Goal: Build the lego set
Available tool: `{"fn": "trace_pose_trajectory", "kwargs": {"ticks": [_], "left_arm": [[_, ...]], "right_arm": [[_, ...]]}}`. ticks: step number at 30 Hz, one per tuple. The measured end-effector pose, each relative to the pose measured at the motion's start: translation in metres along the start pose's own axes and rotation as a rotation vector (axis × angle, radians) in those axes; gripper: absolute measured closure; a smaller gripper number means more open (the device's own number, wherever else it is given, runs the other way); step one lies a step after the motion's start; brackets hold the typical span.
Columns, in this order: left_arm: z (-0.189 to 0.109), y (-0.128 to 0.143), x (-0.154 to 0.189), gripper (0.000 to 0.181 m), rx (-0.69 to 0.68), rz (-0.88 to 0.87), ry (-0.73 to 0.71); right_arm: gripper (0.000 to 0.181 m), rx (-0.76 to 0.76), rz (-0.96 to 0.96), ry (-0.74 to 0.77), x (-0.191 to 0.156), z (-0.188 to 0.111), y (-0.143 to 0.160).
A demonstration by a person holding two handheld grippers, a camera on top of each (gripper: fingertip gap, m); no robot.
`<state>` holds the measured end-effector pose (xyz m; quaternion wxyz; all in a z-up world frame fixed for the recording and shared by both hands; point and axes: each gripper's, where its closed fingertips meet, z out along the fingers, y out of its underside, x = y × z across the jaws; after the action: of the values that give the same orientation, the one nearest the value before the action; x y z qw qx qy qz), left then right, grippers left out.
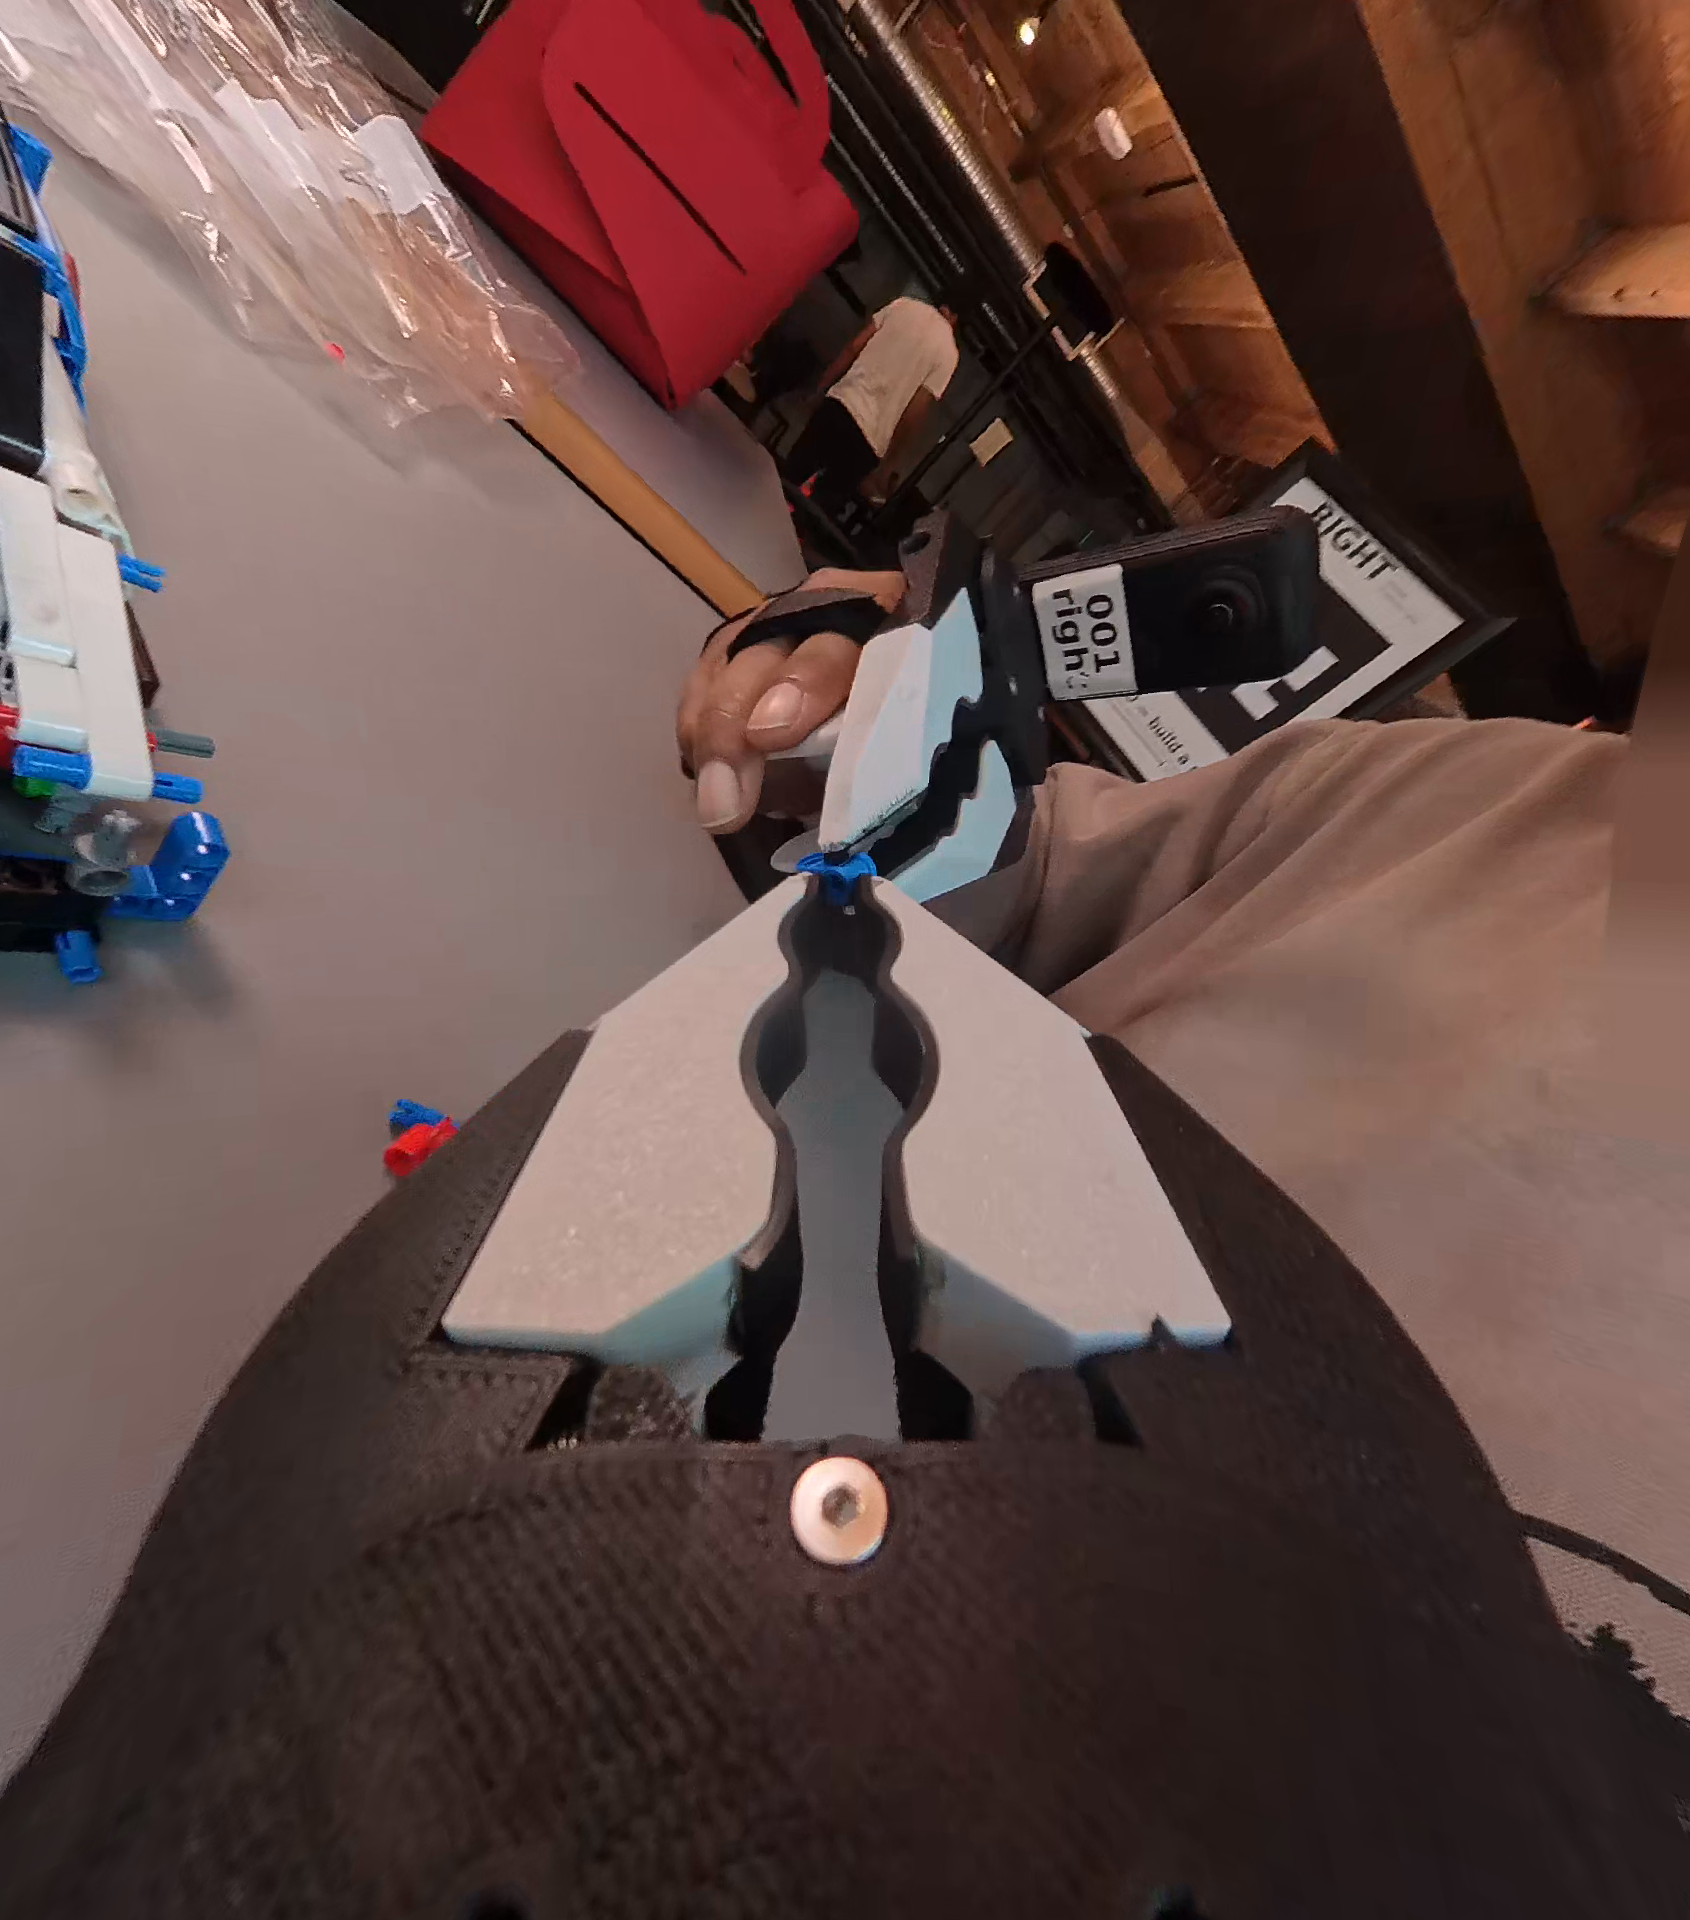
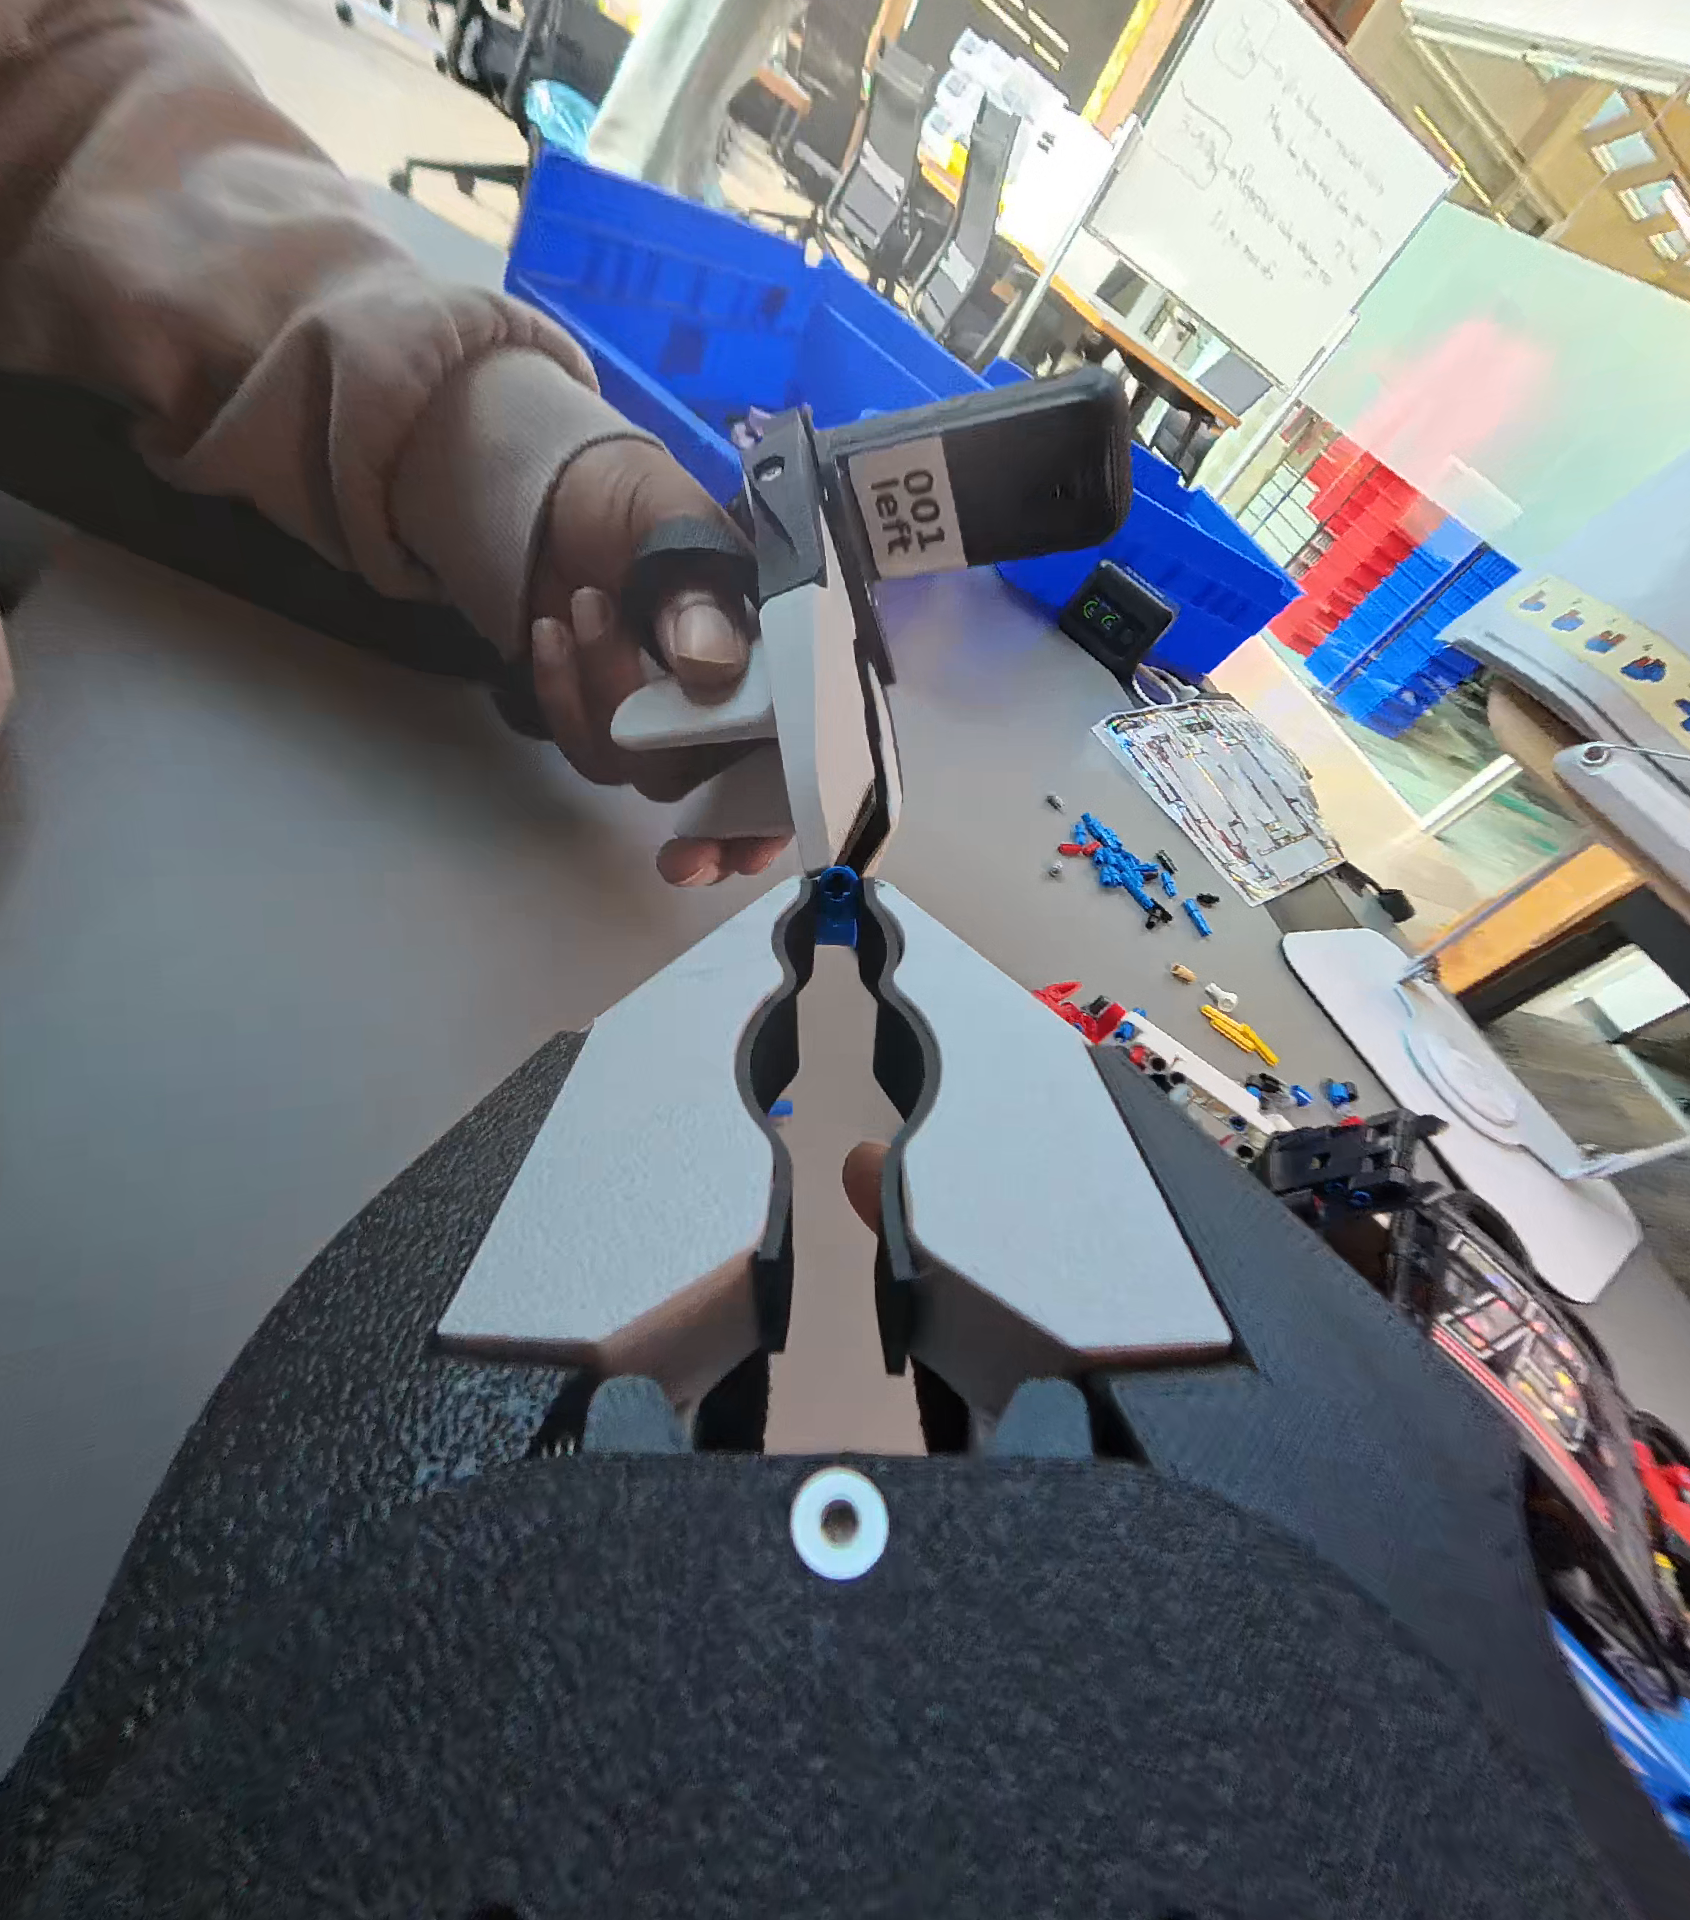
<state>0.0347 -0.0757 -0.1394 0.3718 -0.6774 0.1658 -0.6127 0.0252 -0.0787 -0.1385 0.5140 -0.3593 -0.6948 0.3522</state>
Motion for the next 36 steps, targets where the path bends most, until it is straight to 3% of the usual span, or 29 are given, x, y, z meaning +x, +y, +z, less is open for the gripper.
{"fn": "trace_pose_trajectory", "kwargs": {"ticks": [5, 9, 12, 14, 20, 23, 31, 36], "left_arm": [[0.002, -0.003, 0.009, 0.179, 0.039, -0.075, 0.092], [0.001, 0.005, -0.003, 0.174, -0.053, 0.12, -0.053], [-0.006, 0.032, -0.03, 0.165, -0.3, 0.378, -0.277], [-0.01, 0.051, -0.042, 0.16, -0.443, 0.461, -0.364], [-0.002, 0.082, -0.053, 0.166, -0.633, 0.584, -0.45], [0.006, 0.086, -0.05, 0.175, -0.65, 0.615, -0.456], [0.008, 0.081, -0.05, 0.176, -0.615, 0.622, -0.471], [0.009, 0.08, -0.055, 0.152, -0.61, 0.627, -0.501]], "right_arm": [[0.177, 0.101, 0.26, -0.091, 0.0, -0.005, -0.009], [0.177, 0.06, 0.445, -0.17, 0.0, -0.005, 0.0], [0.177, -0.07, 0.5, -0.188, -0.002, -0.004, 0.02], [0.177, -0.216, 0.51, -0.216, -0.011, -0.005, 0.041], [0.177, -0.499, 0.5, -0.37, -0.058, -0.014, 0.075], [0.177, -0.546, 0.477, -0.385, -0.065, -0.011, 0.081], [0.178, -0.544, 0.38, -0.354, -0.052, -0.01, 0.082], [0.177, -0.52, 0.307, -0.376, -0.044, -0.006, 0.075]]}}
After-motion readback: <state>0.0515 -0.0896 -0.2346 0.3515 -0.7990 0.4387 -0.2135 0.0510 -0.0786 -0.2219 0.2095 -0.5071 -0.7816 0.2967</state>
